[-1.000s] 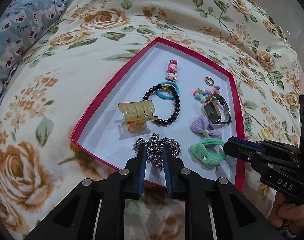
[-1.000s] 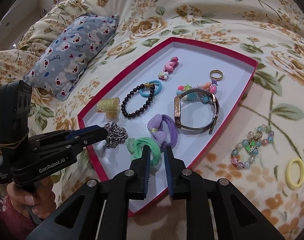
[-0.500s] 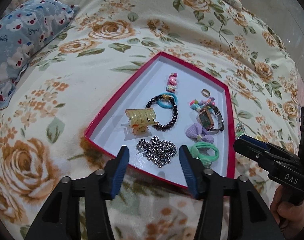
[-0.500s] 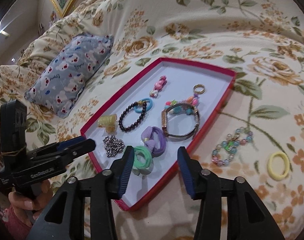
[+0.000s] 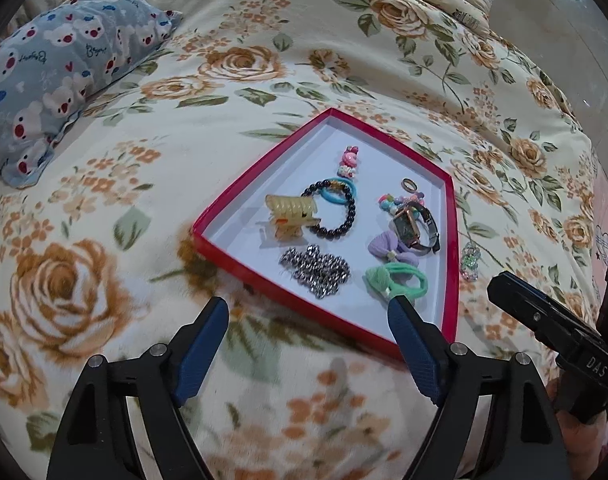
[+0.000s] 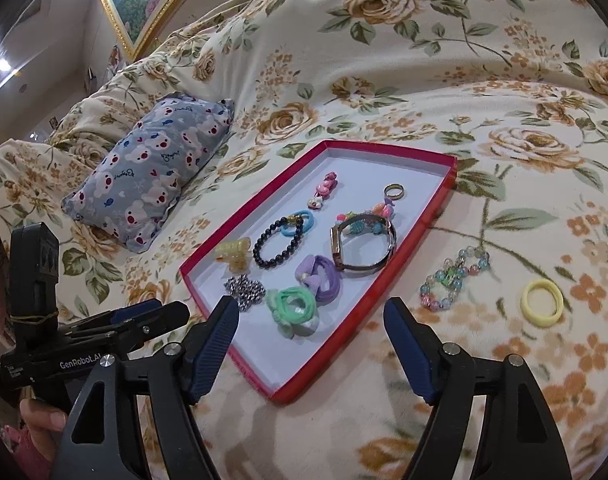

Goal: Organize jewelry

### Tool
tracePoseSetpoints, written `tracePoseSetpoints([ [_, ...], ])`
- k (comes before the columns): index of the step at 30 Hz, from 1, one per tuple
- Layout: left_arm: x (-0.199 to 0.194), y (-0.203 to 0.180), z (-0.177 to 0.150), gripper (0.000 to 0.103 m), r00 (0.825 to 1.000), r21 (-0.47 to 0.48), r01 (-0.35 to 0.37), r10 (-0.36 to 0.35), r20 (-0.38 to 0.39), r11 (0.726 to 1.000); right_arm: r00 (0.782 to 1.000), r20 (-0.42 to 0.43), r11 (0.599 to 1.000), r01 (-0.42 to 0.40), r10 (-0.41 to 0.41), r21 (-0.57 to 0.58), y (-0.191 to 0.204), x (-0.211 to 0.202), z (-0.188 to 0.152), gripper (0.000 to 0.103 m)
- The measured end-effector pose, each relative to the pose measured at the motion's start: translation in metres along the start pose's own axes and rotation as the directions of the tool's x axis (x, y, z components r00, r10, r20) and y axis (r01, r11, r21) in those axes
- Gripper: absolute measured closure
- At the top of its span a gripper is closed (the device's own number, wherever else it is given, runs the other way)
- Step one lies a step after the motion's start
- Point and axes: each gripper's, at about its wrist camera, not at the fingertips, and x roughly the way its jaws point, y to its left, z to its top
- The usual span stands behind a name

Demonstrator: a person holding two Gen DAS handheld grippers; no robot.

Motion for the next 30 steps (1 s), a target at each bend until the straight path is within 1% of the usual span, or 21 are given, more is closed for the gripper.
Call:
tracePoseSetpoints([
  [6,-0.006,0.004,-0.008,0.016,1.0,-0.01,-0.024,0.024,-0.005,1.0,1.0,-0.016,1.0,0.01,-0.01,-0.012,0.004,-0.002,-0.01,0.021],
  [7,-0.007,0.004,-0.009,0.016,1.0,-0.01,-0.026,0.026,-0.005,1.0,1.0,-0.012,1.0,0.012,-0.012,-0.015,0.005,-0.005,-0.012,0.021],
  [9,-0.01,0.003,-0.012,0.016,0.999,-0.006,-0.037,0.037,-0.001,0.999,1.0,-0.004,0.999,0.019,-0.02,-0.026,0.008,-0.009,-0.014,0.016],
  [11,-0.013,0.002,-0.015,0.015,0.999,-0.001,-0.048,0.048,0.004,0.999,1.0,0.003,0.999,0.025,-0.025,-0.044,0.012,-0.013,-0.016,0.015],
  [15,-0.019,-0.003,-0.02,0.015,0.998,0.018,-0.062,0.062,0.011,0.998,0.997,0.029,0.993,0.074,-0.071,-0.089,0.021,-0.024,-0.015,0.011],
  [18,-0.028,-0.008,-0.022,0.015,0.996,0.046,-0.082,0.08,0.024,0.996,0.997,0.038,0.992,0.066,-0.062,-0.109,0.025,-0.031,-0.009,0.01],
  [21,-0.039,-0.01,-0.019,0.013,0.996,0.064,-0.084,0.081,0.039,0.994,0.998,0.036,0.992,0.048,-0.044,-0.121,0.03,-0.039,0.0,0.01],
  [22,-0.046,-0.013,-0.015,0.011,0.995,0.071,-0.086,0.083,0.053,0.994,0.998,0.04,0.989,0.053,-0.048,-0.135,0.033,-0.044,0.005,0.009],
  [23,-0.05,-0.013,-0.013,0.009,0.995,0.077,-0.087,0.083,0.063,0.993,0.998,0.047,0.987,0.059,-0.052,-0.152,0.036,-0.048,0.01,0.006],
  [24,-0.058,-0.016,-0.008,0.005,0.993,0.087,-0.093,0.085,0.084,0.992,0.997,0.057,0.983,0.067,-0.058,-0.17,0.04,-0.053,0.015,0.003],
  [25,-0.066,-0.019,-0.004,0.001,0.99,0.099,-0.101,0.09,0.109,0.99,0.995,0.072,0.979,0.078,-0.065,-0.189,0.044,-0.059,0.021,0.002],
  [27,-0.076,-0.027,0.002,0.001,0.982,0.131,-0.129,0.108,0.157,0.983,0.993,0.103,0.974,0.08,-0.059,-0.21,0.05,-0.068,0.031,0.001],
  [29,-0.08,-0.035,0.005,0.001,0.971,0.157,-0.181,0.151,0.187,0.971,0.992,0.116,0.972,0.08,-0.055,-0.22,0.053,-0.069,0.036,0.001],
  [30,-0.081,-0.036,0.001,0.001,0.968,0.157,-0.188,0.156,0.196,0.97,0.99,0.12,0.97,0.093,-0.067,-0.223,0.053,-0.068,0.035,0.001],
])
